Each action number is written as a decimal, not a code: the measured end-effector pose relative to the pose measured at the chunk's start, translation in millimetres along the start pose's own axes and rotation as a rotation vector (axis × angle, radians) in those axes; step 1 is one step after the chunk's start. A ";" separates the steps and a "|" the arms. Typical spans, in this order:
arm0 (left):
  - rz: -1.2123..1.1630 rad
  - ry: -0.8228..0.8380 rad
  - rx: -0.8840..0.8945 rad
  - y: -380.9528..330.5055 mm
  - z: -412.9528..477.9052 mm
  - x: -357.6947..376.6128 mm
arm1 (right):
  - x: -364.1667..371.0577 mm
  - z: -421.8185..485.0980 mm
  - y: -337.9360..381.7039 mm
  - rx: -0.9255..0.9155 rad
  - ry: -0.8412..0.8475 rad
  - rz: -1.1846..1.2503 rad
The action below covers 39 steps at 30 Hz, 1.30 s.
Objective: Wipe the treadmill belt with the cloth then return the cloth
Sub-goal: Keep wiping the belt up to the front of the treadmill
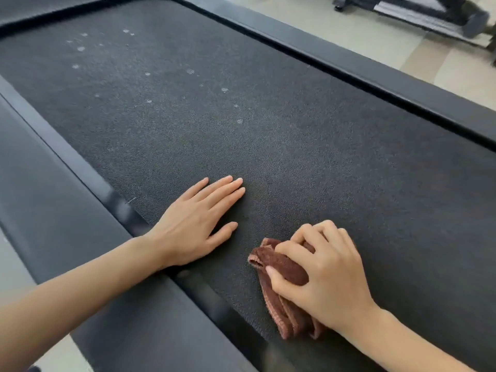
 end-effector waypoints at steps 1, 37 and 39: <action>0.013 0.011 0.025 8.3 -0.7 -2.9 | 2.7 9.5 -5.1 0.006 -0.002 -0.003; -0.024 -0.013 0.330 83.9 -13.5 -15.5 | 21.4 12.5 56.0 0.804 -0.173 -0.337; -0.003 -0.021 0.343 97.3 -18.0 -20.9 | 39.6 51.7 64.5 0.778 -0.186 -0.334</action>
Point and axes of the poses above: each hand's wrist, its own z-axis towards the middle knuckle, its own x-axis out of the palm, y = z × x, the point moved 4 cm from there along z, towards the middle knuckle, and after that the axes turned 6 degrees about y, right-handed, at the moved point
